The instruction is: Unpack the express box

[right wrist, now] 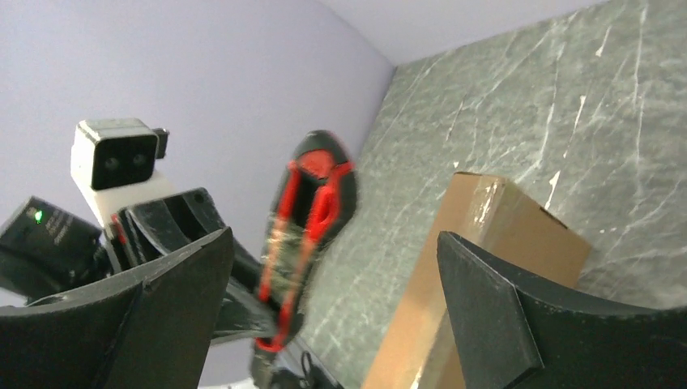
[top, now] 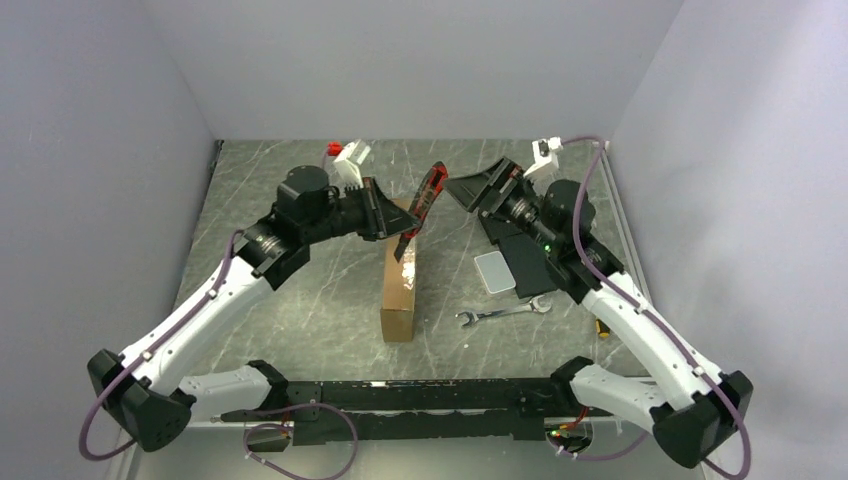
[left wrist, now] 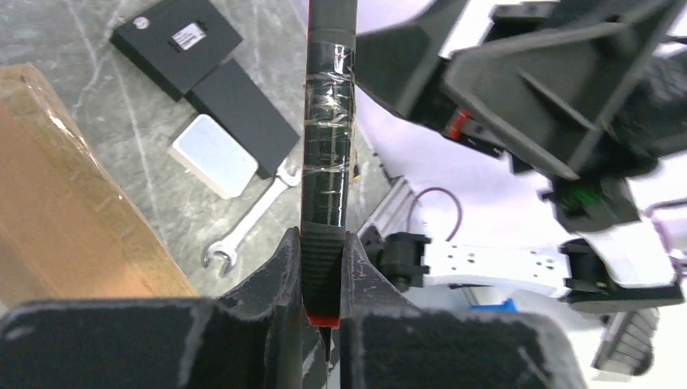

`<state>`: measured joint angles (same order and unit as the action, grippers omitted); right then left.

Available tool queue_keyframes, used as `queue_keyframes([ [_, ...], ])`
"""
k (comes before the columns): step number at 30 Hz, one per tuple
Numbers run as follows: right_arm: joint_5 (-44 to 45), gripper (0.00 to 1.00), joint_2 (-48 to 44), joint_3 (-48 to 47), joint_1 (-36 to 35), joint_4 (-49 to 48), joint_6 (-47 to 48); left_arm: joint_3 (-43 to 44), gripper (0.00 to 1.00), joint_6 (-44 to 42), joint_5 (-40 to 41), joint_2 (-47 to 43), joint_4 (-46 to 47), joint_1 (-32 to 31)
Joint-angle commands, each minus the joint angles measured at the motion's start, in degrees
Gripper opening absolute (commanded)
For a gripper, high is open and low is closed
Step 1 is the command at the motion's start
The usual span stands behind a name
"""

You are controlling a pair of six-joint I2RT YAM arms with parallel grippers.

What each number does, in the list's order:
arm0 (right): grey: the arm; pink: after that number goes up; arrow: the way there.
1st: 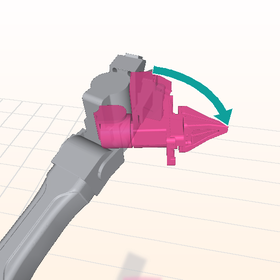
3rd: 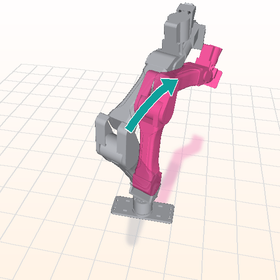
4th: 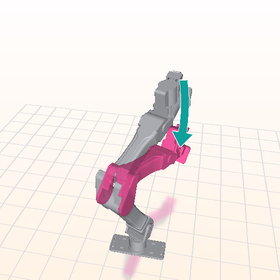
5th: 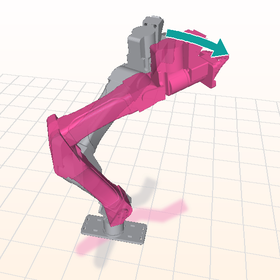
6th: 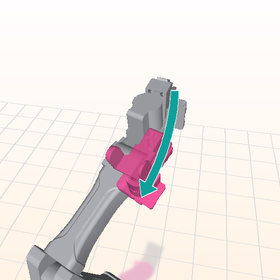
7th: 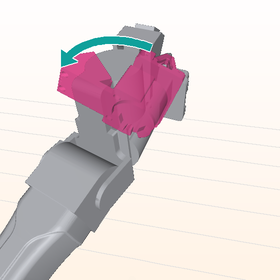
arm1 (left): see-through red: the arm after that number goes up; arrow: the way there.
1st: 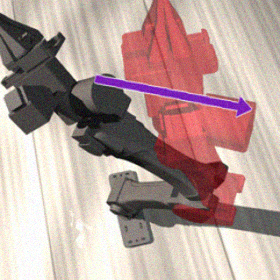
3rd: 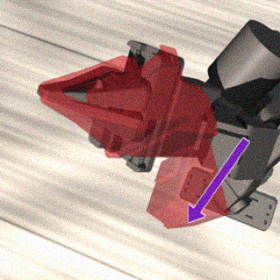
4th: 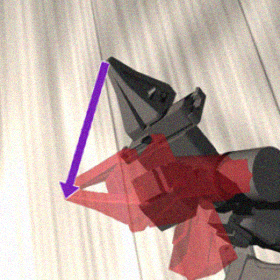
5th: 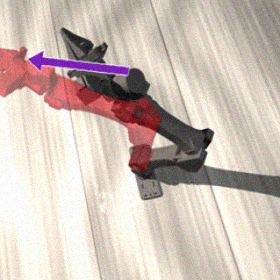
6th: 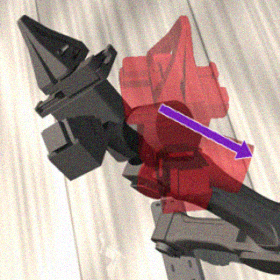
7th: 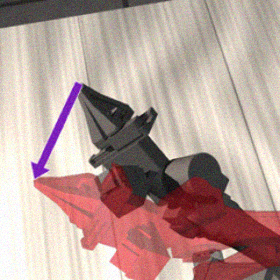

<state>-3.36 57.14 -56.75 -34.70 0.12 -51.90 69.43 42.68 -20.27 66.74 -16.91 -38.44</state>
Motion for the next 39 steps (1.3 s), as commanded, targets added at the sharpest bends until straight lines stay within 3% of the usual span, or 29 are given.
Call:
queue_keyframes([
  [1,-30.2,0.99,3.9,-2.5,6.9,-3.6,7.7,-5.7,0.00,9.6,-15.2,-4.8,14.7,4.4],
  [3,-33.4,0.99,4.2,-3.4,7.0,-3.2,8.9,-9.4,0.00,13.4,-19.1,-5.4,21.9,5.7],
  [7,-40.1,0.99,3.6,1.4,6.9,-15.8,2.9,-12.1,0.00,17.8,-23.2,-4.6,27.5,6.8],
  [12,-39.9,0.96,4.5,3.2,4.8,-23.8,-1.7,-13.3,0.00,18.5,-24.5,-4.6,29.4,6.8],
  [19,-37.7,0.75,6.2,3.0,2.1,-26.4,-1.7,-12.8,0.00,17.9,-27.4,-4.1,29.4,6.8],
  [28,-32.1,0.65,5.9,7.6,-0.3,-37.1,-7.0,-12.2,0.00,15.3,-27.6,-4.5,25.1,6.8],
  [29,-30.9,0.60,5.7,7.3,-0.7,-36.0,-6.3,-12.3,0.00,15.4,-27.4,-4.4,25.1,6.8],
  [32,-27.6,0.28,5.4,5.4,-1.3,-29.3,-3.1,-11.7,0.00,15.4,-27.5,-3.8,24.8,6.8],
  [34,-23.3,0.07,4.5,5.1,-1.3,-23.4,-0.6,-10.7,0.14,14.1,-27.7,-3.6,22.6,6.8],
  [35,-20.3,0.00,4.0,4.5,-1.3,-17.1,1.6,-9.9,0.30,12.5,-27.2,-3.7,20.4,6.8],
  [39,-7.8,0.00,2.4,0.7,-1.2,2.3,15.6,-5.6,0.73,1.2,-21.5,-6.4,5.4,6.8],
])
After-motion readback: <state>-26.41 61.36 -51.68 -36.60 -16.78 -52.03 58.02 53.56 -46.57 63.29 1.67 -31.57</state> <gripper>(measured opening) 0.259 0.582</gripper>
